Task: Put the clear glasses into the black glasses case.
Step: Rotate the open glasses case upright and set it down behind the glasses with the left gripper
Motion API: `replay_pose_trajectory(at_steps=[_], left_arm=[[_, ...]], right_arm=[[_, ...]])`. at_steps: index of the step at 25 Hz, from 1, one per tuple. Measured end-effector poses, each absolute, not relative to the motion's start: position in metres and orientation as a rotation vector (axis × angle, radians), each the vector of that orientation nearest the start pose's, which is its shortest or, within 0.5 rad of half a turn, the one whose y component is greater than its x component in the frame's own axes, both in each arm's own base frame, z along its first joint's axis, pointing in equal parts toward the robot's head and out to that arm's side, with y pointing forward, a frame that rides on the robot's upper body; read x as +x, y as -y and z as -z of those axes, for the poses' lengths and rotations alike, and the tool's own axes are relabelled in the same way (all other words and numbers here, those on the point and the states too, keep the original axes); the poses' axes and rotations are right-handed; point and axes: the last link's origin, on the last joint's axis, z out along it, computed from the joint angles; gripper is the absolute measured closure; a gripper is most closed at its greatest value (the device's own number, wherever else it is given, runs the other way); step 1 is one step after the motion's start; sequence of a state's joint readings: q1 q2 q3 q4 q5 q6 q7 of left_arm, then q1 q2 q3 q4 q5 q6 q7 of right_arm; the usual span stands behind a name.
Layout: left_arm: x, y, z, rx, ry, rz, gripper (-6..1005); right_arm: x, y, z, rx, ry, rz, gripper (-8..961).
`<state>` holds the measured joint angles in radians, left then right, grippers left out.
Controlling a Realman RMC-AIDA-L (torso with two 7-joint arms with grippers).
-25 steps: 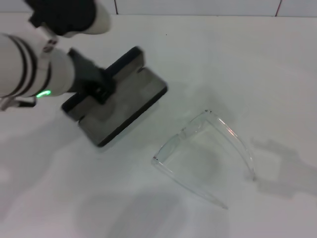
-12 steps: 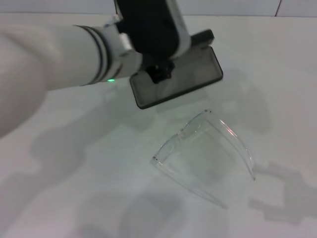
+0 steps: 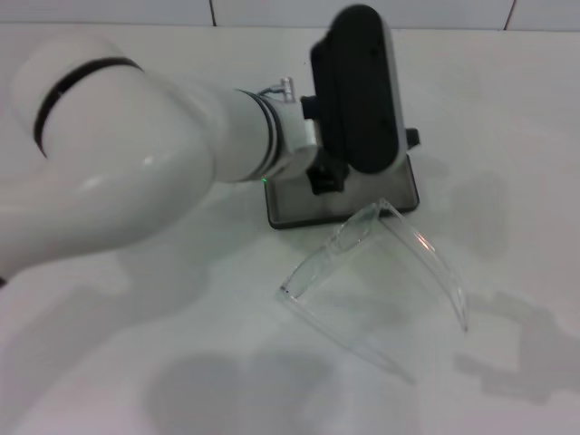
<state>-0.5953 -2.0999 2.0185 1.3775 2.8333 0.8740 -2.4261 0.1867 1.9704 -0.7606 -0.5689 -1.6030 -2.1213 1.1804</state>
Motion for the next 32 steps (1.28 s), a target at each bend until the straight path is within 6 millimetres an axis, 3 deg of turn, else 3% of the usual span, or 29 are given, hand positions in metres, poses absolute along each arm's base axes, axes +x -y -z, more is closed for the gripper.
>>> replay_pose_trajectory(at_steps=[9, 18, 32], left_arm=[[-0.102, -0.342, 0.115, -2.529, -0.43, -0.425, 774], [-0.102, -0.341, 0.115, -2.518, -0.531, -0.456, 766], [-0.107, -0.347, 0.114, -2.515, -0.518, -0.479, 755]], right_arm=[[0.296, -0.203, -0.064, -2.624, -0.448, -1.344, 101], [0.3, -0.206, -0.062, -2.609, -0.481, -1.314, 102], [0.3, -0.209, -0.062, -2.609, -0.48, -1.305, 103]])
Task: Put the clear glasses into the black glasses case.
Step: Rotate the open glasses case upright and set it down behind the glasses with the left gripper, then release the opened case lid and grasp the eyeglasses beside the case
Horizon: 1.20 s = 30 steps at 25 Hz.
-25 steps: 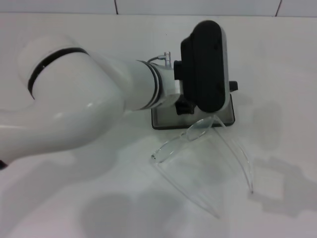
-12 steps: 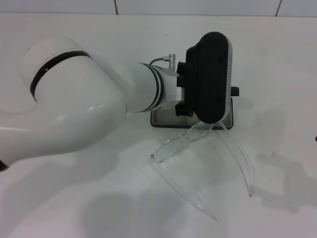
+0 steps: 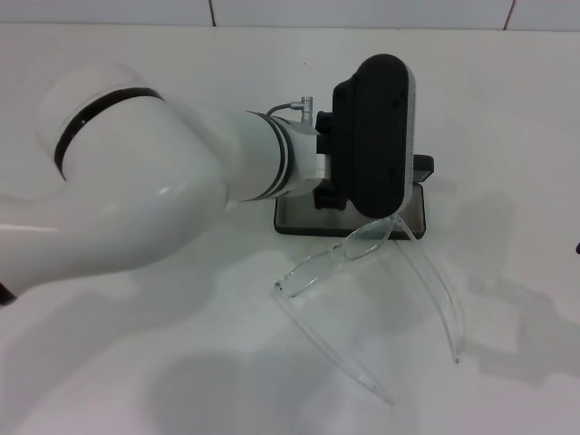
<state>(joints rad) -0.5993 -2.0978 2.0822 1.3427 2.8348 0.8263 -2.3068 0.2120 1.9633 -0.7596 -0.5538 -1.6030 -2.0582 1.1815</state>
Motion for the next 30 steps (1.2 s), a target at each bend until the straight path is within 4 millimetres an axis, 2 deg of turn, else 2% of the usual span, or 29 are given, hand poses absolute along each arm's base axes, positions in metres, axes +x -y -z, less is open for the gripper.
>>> replay_pose_trajectory(at_steps=[1, 10, 12, 14, 17, 20, 24, 26, 30], left_arm=[[-0.107, -0.347, 0.113, -2.514, -0.511, -0.475, 754], [-0.095, -0.336, 0.1, -2.513, -0.481, -0.4, 523], [-0.092, -0.333, 0.095, -2.509, -0.468, -0.371, 468], [-0.087, -0.329, 0.085, -2.495, -0.434, -0.316, 469], [-0.073, -0.323, 0.064, -2.446, -0.346, -0.165, 470], [-0.057, -0.322, 0.035, -2.383, -0.216, 0.052, 471], [-0.045, -0.324, -0.004, -2.318, -0.039, 0.346, 473], [-0.044, -0.325, -0.017, -2.315, 0.011, 0.437, 480], [-0.055, -0.322, -0.036, -2.325, 0.057, 0.562, 508]], right_arm=[[0.3, -0.209, -0.062, -2.608, -0.48, -1.305, 103], [0.298, -0.212, -0.064, -2.611, -0.47, -1.3, 102], [0.298, -0.218, -0.066, -2.623, -0.453, -1.27, 102], [0.295, -0.229, -0.069, -2.656, -0.435, -1.213, 101], [0.285, -0.257, -0.074, -2.768, -0.418, -1.066, 103], [0.268, -0.282, -0.079, -2.886, -0.383, -0.921, 111], [0.234, -0.31, -0.083, -3.048, -0.296, -0.629, 129], [0.214, -0.324, -0.08, -3.121, -0.258, -0.473, 155], [0.171, -0.352, -0.065, -3.232, -0.129, -0.188, 197]])
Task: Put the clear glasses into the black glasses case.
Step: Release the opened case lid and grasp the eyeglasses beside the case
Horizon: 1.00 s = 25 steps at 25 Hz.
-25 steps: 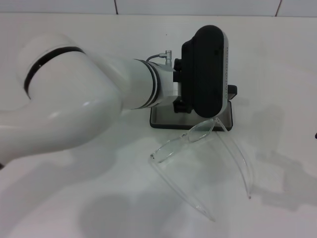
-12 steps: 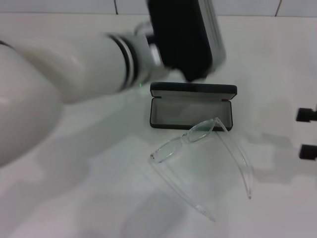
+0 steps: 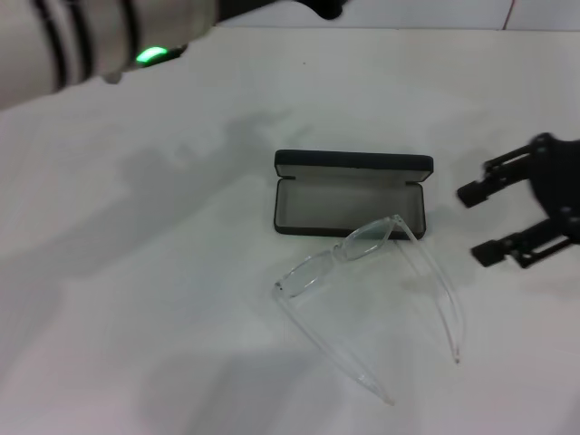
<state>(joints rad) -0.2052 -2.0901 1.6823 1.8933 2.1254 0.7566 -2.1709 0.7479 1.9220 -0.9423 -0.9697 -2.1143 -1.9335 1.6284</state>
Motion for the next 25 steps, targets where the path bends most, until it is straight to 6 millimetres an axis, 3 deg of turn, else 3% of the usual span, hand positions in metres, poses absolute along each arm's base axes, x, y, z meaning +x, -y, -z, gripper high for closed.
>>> replay_pose_trajectory(at_steps=[6, 9, 13, 17, 25], left_arm=[[-0.075, -0.32, -0.067, -2.356, 0.195, 0.793, 705], [-0.093, -0.319, -0.081, -2.409, 0.26, 0.86, 709], [-0.114, -0.309, -0.091, -2.492, 0.29, 0.945, 714], [-0.137, -0.3, -0.097, -2.503, 0.333, 0.963, 720], [-0.165, -0.284, -0.111, -2.582, 0.368, 0.985, 730]], right_arm=[[0.119, -0.373, -0.03, -3.288, 0.128, 0.213, 217], [0.095, -0.378, -0.006, -3.267, 0.289, 0.424, 227], [0.082, -0.378, 0.015, -3.226, 0.445, 0.593, 241], [0.072, -0.379, 0.027, -3.18, 0.559, 0.647, 255], [0.067, -0.38, 0.045, -3.11, 0.692, 0.699, 281]])
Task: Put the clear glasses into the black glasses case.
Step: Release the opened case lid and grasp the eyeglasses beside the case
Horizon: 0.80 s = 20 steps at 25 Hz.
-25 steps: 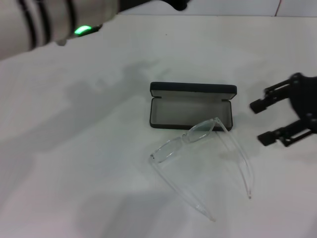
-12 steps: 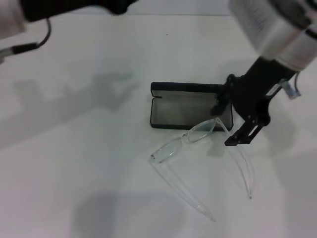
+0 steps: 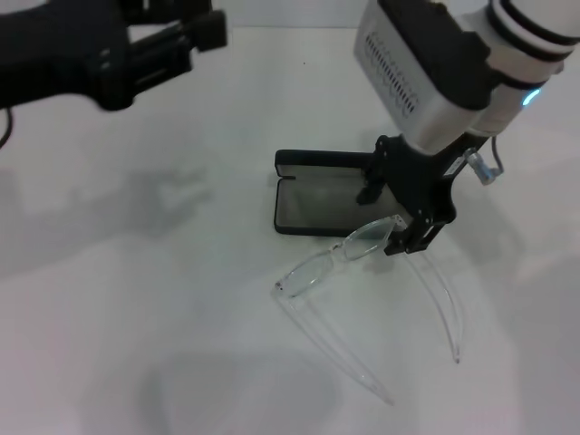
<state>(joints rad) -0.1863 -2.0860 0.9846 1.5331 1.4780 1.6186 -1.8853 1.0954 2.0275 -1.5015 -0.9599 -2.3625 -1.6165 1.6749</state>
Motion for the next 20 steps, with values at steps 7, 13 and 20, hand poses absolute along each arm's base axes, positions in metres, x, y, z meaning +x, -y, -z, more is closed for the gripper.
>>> replay_pose_trajectory(at_steps=[7, 13, 20], left_arm=[[-0.192, -0.267, -0.106, -2.702, 0.434, 1.027, 739], [-0.213, -0.253, -0.091, -2.806, 0.481, 1.041, 747], [-0.222, -0.243, -0.08, -2.822, 0.486, 1.016, 757]], right_arm=[[0.065, -0.38, 0.062, -3.059, 0.81, 0.703, 299], [0.07, -0.375, 0.079, -3.022, 0.94, 0.714, 313], [0.072, -0.371, 0.092, -3.002, 1.031, 0.714, 330]])
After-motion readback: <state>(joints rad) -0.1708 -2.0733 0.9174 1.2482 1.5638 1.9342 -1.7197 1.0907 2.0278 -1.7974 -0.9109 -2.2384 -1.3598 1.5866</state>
